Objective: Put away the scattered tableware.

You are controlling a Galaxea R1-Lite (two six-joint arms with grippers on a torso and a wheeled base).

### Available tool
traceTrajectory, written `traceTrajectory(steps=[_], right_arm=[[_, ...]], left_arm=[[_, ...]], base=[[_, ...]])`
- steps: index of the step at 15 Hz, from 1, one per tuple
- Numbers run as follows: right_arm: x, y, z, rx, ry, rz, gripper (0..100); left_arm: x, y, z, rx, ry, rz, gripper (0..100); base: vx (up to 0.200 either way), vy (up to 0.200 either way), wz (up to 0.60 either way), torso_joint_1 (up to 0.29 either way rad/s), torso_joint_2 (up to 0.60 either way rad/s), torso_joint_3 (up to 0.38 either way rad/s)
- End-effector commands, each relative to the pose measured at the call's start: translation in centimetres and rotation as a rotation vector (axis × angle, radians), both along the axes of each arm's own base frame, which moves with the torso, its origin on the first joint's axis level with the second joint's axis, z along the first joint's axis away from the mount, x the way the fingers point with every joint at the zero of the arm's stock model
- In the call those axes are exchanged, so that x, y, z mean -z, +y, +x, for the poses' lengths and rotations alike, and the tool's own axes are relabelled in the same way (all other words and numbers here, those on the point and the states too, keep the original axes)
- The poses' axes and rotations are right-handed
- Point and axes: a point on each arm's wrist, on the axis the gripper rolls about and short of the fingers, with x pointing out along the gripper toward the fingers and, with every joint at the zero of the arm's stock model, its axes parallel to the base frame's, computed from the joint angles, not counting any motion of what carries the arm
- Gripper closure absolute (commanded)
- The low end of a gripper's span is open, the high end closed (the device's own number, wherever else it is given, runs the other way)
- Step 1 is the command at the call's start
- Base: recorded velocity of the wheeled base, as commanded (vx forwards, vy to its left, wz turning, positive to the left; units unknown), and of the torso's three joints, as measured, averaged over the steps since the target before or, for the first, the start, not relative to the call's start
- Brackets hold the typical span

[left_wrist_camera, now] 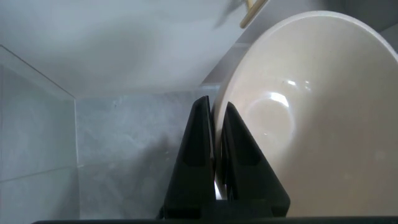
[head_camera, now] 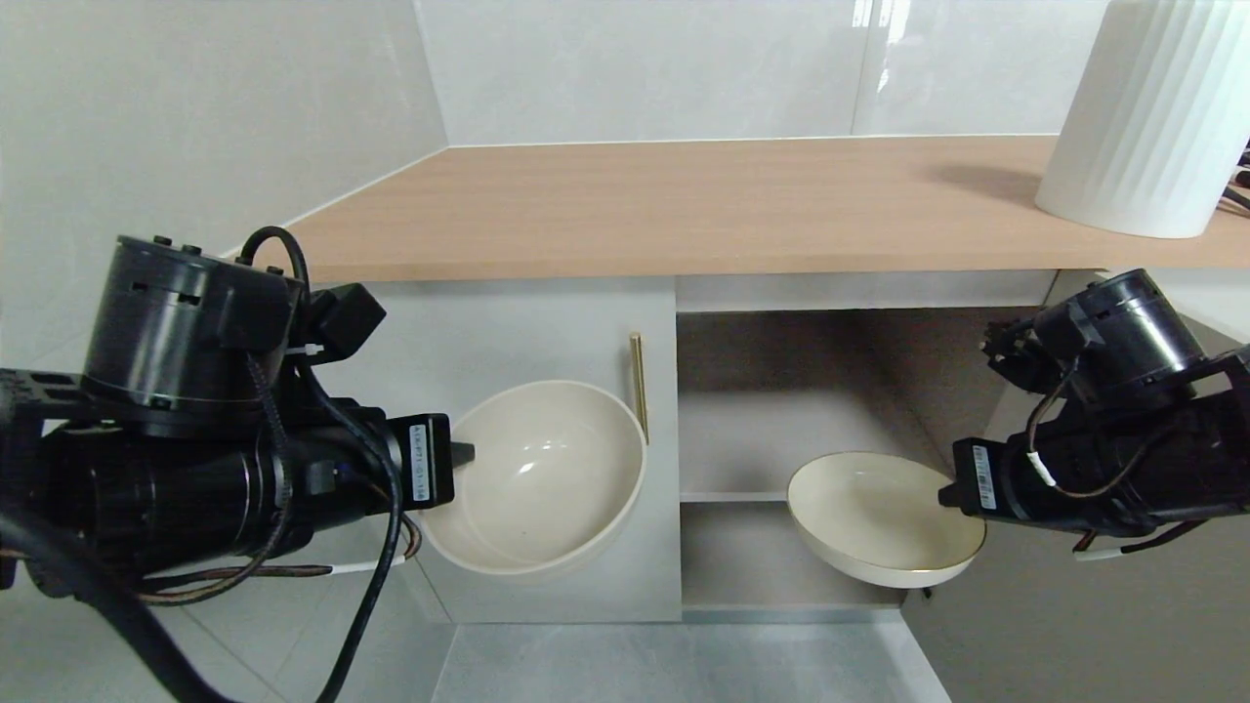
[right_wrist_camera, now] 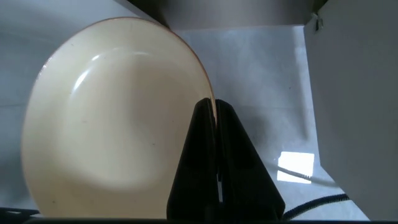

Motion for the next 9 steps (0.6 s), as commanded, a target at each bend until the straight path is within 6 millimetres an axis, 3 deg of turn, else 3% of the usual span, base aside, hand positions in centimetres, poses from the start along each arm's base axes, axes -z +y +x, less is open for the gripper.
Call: traceTrajectory(steps=[1,4,6,9], right_arm=[[0.2,0.1,0.2,0.000,0.008,-0.004,100],[1.1,0.4,0.8,-0.001,0.035,-0.017,100],[2.4,1.1,2.3,0.000,0.041,-0.023,100],[8.0,2.8,7.9,0.036,0.011,-0.019,100]], left_arm=[[0.0,0.0,0.0,-0.001,0.001,0.001,100],[-0.1,0.0,-0.1,-0.002,-0.005,-0.001,100],[-0.2,0.1,-0.1,-0.002,-0.009,-0.004,100],[-0.2,0.0,0.0,-0.002,-0.008,0.000,100]], base=[[0.000,0.000,0.00,-0.017,0.06,0.036],[0.000,0.000,0.00,0.000,0.00,0.000],[0.000,0.000,0.00,0.000,0.00,0.000],[0.000,0.000,0.00,0.000,0.00,0.000]])
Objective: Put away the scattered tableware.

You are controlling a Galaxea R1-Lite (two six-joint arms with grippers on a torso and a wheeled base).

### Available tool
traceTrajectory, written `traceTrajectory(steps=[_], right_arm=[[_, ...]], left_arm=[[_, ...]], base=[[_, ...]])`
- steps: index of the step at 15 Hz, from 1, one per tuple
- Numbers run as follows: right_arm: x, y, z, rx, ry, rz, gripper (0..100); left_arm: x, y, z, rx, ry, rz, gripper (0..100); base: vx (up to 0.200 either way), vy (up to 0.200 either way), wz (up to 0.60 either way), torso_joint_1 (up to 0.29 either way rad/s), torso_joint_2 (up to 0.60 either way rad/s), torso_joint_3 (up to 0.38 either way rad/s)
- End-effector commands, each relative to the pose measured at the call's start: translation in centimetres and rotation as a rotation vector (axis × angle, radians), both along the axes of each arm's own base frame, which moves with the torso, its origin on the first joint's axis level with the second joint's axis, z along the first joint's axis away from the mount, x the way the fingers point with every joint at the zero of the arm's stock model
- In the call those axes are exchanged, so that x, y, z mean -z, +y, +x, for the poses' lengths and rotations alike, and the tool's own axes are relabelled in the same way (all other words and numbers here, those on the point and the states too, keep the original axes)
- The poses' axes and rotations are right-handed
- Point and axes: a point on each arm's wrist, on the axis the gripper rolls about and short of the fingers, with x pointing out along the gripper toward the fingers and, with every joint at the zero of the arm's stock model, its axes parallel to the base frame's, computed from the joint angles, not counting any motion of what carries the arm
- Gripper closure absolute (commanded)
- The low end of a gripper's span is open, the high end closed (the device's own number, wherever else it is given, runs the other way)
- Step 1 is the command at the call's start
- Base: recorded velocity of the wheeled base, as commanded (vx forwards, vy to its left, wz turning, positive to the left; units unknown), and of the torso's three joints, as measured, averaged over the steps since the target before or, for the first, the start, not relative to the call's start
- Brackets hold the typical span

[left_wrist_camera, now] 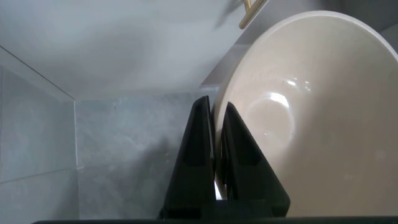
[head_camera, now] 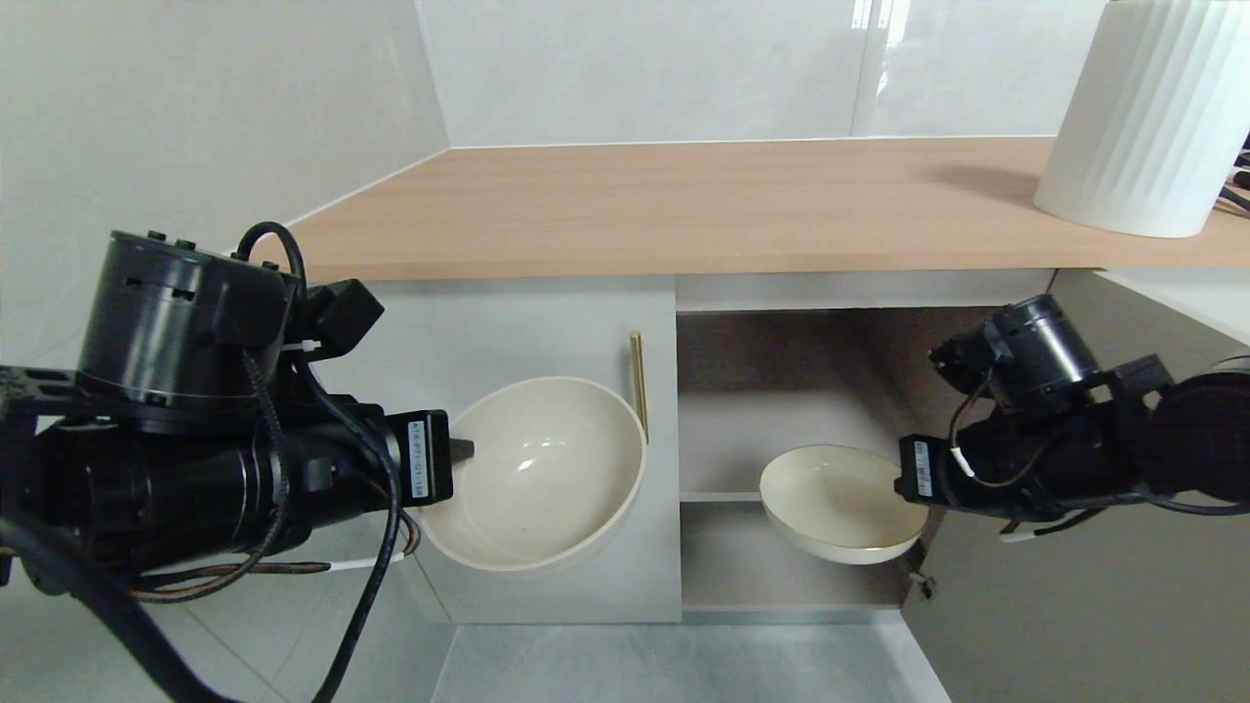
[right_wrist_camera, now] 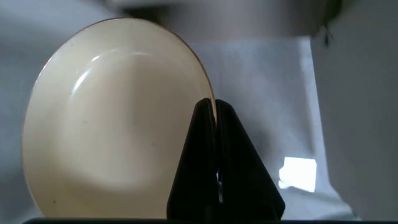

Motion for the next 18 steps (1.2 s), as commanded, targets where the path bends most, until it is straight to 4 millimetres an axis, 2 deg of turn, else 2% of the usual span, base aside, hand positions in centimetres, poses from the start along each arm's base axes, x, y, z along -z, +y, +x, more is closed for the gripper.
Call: traceTrajectory(steps=[1,3,4,6,10,14,18], right_arm=[[7.2,1.6,5.8,0.036,0.012,-0.018,100],[10.4,2.2,8.6,0.076,-0.023,-0.043,100],[11.3,2.4,9.5,0.097,-0.031,-0.060,100],[12.0,2.6,11.5,0.132,-0.059,-0.071,100],[13.9,2.0,15.3,0.232,-0.108,-0.120,100],[15.6,1.6,17.4,0.289,-0.137,-0.178,100],[15.4,0.5,19.2,0.344,-0.181,-0.170,100]], left_arm=[[0.0,0.0,0.0,-0.001,0.001,0.001,100],[0.0,0.1,0.1,-0.006,0.000,0.002,100],[0.0,0.1,0.2,-0.008,0.002,0.003,100],[0.1,0.1,0.2,-0.006,0.003,0.003,100],[0.1,0.1,0.3,-0.008,0.003,0.003,100],[0.4,-0.1,0.5,-0.008,0.015,0.010,100],[0.6,-0.2,0.7,-0.006,0.022,0.014,100]], base=[[0.000,0.000,0.00,0.000,0.00,0.000],[0.000,0.000,0.00,0.000,0.00,0.000],[0.000,0.000,0.00,0.000,0.00,0.000],[0.000,0.000,0.00,0.000,0.00,0.000],[0.000,0.000,0.00,0.000,0.00,0.000],[0.000,0.000,0.00,0.000,0.00,0.000],[0.000,0.000,0.00,0.000,0.00,0.000]])
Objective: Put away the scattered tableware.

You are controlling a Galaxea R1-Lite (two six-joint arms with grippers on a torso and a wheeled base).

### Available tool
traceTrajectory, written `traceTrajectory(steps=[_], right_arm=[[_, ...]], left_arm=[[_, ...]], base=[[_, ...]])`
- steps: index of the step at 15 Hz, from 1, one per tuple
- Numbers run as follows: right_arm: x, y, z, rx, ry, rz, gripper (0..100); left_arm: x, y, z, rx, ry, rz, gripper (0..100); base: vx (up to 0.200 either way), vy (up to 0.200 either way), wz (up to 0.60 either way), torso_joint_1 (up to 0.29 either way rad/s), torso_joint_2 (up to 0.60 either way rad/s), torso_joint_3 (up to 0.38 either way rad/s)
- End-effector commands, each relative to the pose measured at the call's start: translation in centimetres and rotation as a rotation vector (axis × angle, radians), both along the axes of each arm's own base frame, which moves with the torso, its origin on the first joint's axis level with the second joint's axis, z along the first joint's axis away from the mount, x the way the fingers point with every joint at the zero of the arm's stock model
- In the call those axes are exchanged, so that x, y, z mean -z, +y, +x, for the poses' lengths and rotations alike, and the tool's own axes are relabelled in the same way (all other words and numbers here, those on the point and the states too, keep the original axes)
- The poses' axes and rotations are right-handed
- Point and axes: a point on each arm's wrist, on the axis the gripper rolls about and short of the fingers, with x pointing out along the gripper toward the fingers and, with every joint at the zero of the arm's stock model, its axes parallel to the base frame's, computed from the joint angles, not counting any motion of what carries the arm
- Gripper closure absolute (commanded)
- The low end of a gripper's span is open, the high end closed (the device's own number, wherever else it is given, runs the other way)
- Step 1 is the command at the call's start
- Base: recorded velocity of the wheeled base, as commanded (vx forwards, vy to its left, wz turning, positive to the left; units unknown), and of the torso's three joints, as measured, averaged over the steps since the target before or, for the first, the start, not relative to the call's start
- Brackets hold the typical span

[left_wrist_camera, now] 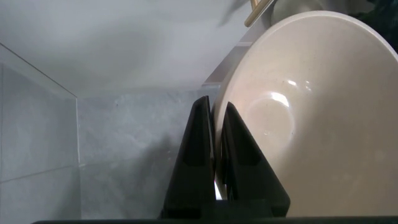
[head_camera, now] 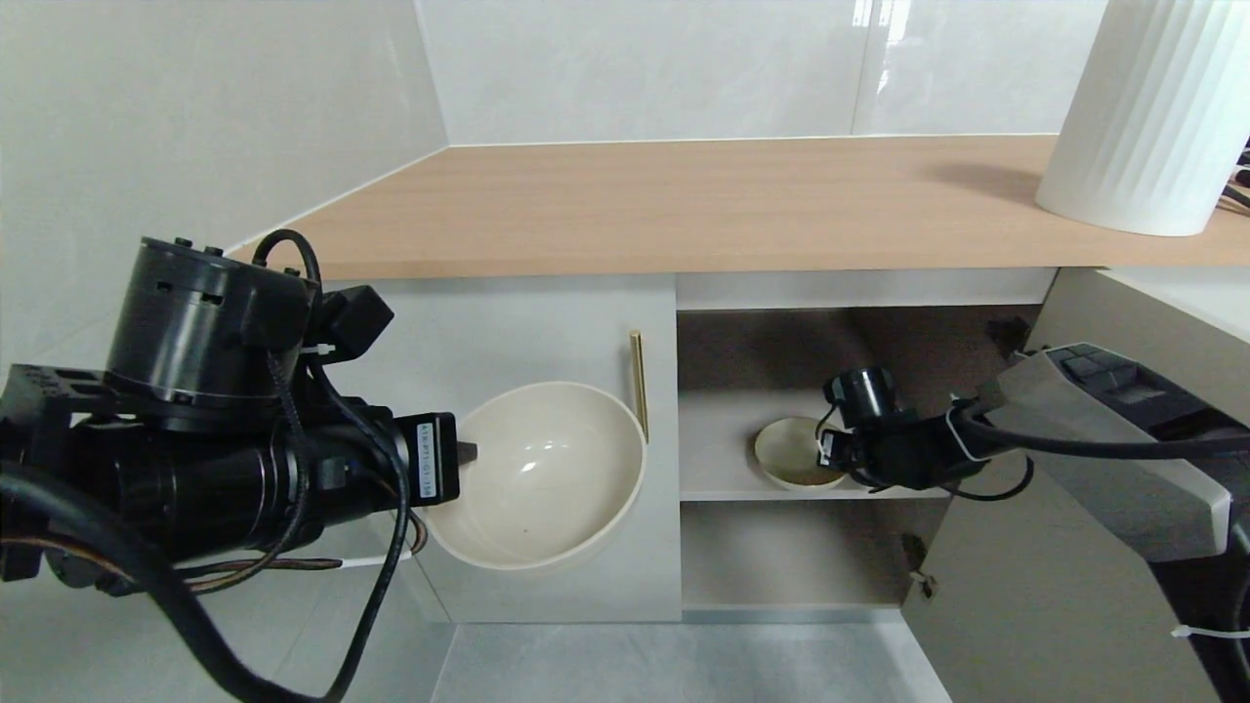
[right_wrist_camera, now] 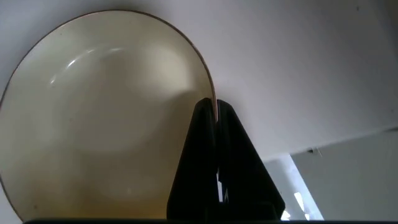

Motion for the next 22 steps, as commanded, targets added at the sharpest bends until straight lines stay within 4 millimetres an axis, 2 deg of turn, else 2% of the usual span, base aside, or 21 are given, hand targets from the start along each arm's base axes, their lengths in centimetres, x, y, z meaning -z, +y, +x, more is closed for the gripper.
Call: traceTrajectory(steps=[1,7,8,11,13,14,16,17,18,19,21,22], right_arm=[[0.3,-0.4,1.1,0.018,-0.020,0.007,100],[0.3,-0.2,2.0,0.033,-0.054,0.004,100],[0.3,-0.2,2.0,0.035,-0.053,0.004,0],[-0.1,-0.2,1.8,0.044,-0.059,0.019,0],[-2.5,-0.5,-0.4,0.045,-0.049,0.035,0],[-5.2,-0.5,-2.7,0.005,-0.049,0.058,0],[-10.9,0.9,-8.2,-0.182,-0.068,0.156,0],[-12.4,1.5,-10.1,-0.245,-0.066,0.175,0],[-15.9,1.7,-13.8,-0.343,-0.062,0.210,0],[-18.1,2.0,-16.2,-0.409,-0.047,0.234,0],[-20.8,2.1,-19.6,-0.518,-0.017,0.277,0],[-21.3,2.6,-21.0,-0.574,0.004,0.286,0]], left_arm=[[0.2,-0.1,0.2,-0.001,0.007,0.004,100],[0.4,-0.2,0.4,-0.001,0.003,0.002,100],[0.4,-0.2,0.4,-0.001,0.003,0.002,100],[0.5,-0.3,0.5,0.000,0.004,0.004,100],[1.1,-0.7,1.0,0.020,0.016,0.034,100],[1.8,-1.3,1.7,0.053,0.008,0.071,100],[3.4,-3.4,2.8,0.115,0.001,0.106,100],[3.9,-4.0,2.8,0.135,0.007,0.116,100],[5.3,-5.2,3.1,0.176,0.035,0.152,100],[6.3,-6.2,3.3,0.196,0.049,0.178,100],[8.1,-7.7,3.6,0.198,0.060,0.224,100],[8.7,-8.4,3.5,0.202,0.056,0.238,100]], base=[[0.000,0.000,0.00,0.000,0.00,0.000],[0.000,0.000,0.00,0.000,0.00,0.000],[0.000,0.000,0.00,0.000,0.00,0.000],[0.000,0.000,0.00,0.000,0.00,0.000],[0.000,0.000,0.00,0.000,0.00,0.000],[0.000,0.000,0.00,0.000,0.00,0.000],[0.000,0.000,0.00,0.000,0.00,0.000],[0.000,0.000,0.00,0.000,0.00,0.000],[0.000,0.000,0.00,0.000,0.00,0.000],[0.000,0.000,0.00,0.000,0.00,0.000],[0.000,0.000,0.00,0.000,0.00,0.000],[0.000,0.000,0.00,0.000,0.00,0.000]])
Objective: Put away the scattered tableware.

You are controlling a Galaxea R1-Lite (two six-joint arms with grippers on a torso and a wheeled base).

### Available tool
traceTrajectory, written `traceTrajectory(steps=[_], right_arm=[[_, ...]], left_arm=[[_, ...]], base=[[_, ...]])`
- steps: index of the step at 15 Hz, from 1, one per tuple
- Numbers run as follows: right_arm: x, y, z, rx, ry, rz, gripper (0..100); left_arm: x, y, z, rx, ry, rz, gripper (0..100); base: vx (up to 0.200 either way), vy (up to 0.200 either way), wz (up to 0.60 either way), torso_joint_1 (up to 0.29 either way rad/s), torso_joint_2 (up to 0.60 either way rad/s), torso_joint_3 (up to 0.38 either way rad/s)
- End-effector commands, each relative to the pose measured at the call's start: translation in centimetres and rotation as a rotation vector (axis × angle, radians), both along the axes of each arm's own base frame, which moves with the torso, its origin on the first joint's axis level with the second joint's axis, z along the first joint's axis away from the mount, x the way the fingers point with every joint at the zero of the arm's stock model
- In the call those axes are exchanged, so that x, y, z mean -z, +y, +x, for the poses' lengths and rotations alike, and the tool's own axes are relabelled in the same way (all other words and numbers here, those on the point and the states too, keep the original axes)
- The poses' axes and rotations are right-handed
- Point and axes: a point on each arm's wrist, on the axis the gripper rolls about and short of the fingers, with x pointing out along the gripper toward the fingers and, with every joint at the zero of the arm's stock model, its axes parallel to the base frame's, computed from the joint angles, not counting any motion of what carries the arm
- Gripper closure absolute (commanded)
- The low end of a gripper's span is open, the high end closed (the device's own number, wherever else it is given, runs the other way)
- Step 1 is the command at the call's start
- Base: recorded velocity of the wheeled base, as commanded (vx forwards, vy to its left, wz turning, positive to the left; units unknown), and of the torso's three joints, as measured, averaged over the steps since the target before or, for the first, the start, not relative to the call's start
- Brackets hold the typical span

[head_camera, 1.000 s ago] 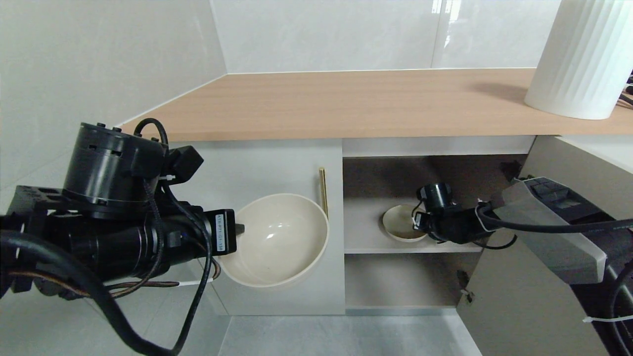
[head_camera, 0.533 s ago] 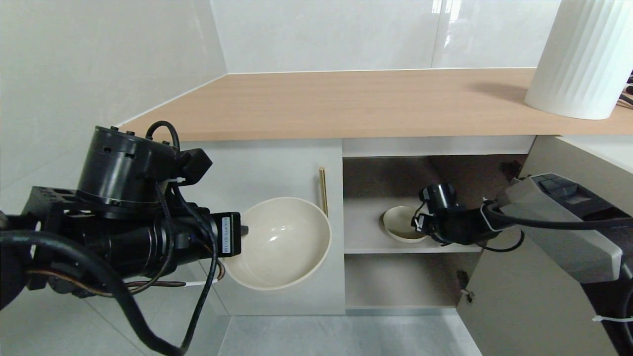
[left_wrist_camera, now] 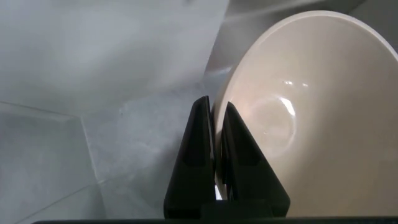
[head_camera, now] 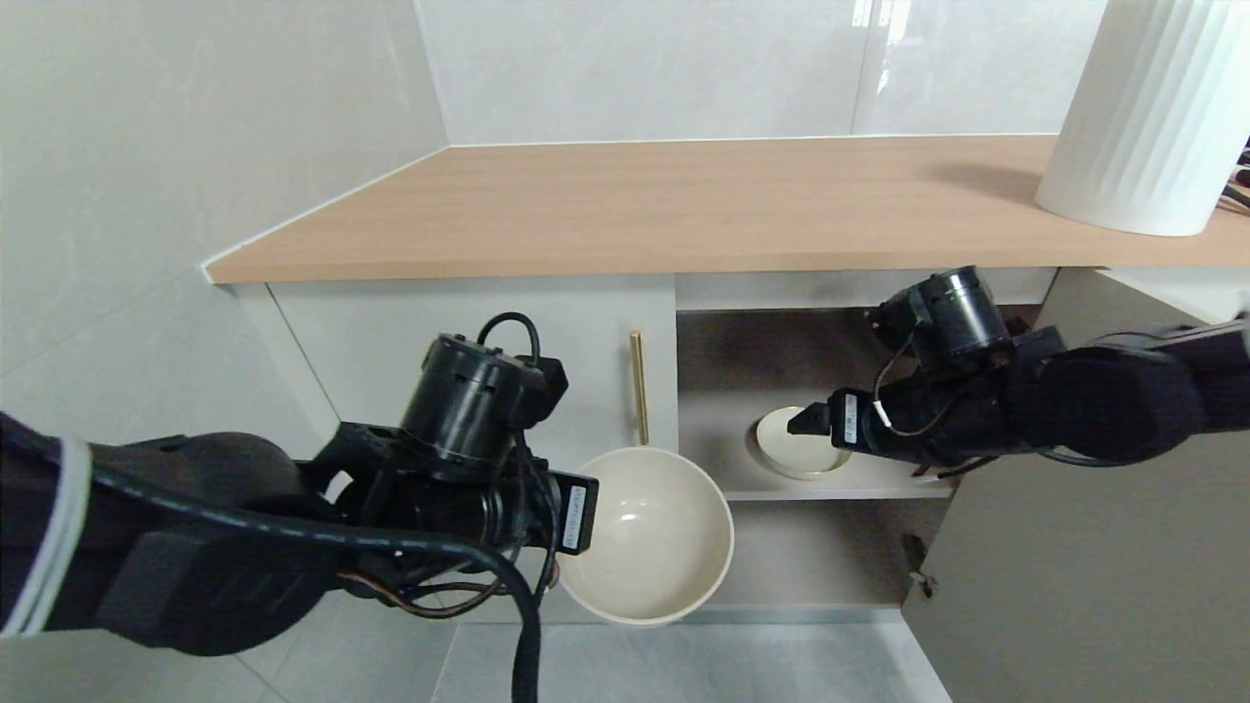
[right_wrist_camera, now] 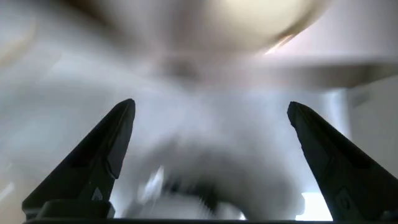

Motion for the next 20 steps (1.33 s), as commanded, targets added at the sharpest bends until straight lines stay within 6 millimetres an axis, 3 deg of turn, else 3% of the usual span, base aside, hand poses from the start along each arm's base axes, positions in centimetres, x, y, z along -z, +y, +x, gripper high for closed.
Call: traceTrajectory(steps=[1,4,10,16,17,20], right_arm=[[-4.8,1.0,-6.6,-0.181,-0.040,0.067,0],[-3.8,2.7,-7.3,-0.239,-0.003,0.047,0],[1.6,6.0,-6.0,-0.286,0.140,-0.045,0],[3.2,6.6,-5.4,-0.278,0.176,-0.069,0],[3.2,6.6,-5.3,-0.275,0.173,-0.063,100],[2.8,6.5,-5.5,-0.275,0.161,-0.055,100]], left_arm=[[2.2,-1.8,0.1,0.032,0.036,0.044,100],[2.3,-2.6,-0.2,0.054,0.030,0.044,100],[1.7,-2.8,-0.4,0.034,-0.020,0.033,100],[1.3,-3.2,-1.1,0.049,-0.032,0.026,100],[1.3,-3.2,-1.1,0.049,-0.031,0.027,100],[1.6,-3.2,-1.0,0.049,-0.023,0.035,100]], base=[[0.000,0.000,0.00,0.000,0.00,0.000],[0.000,0.000,0.00,0.000,0.00,0.000],[0.000,0.000,0.00,0.000,0.00,0.000],[0.000,0.000,0.00,0.000,0.00,0.000],[0.000,0.000,0.00,0.000,0.00,0.000],[0.000,0.000,0.00,0.000,0.00,0.000]])
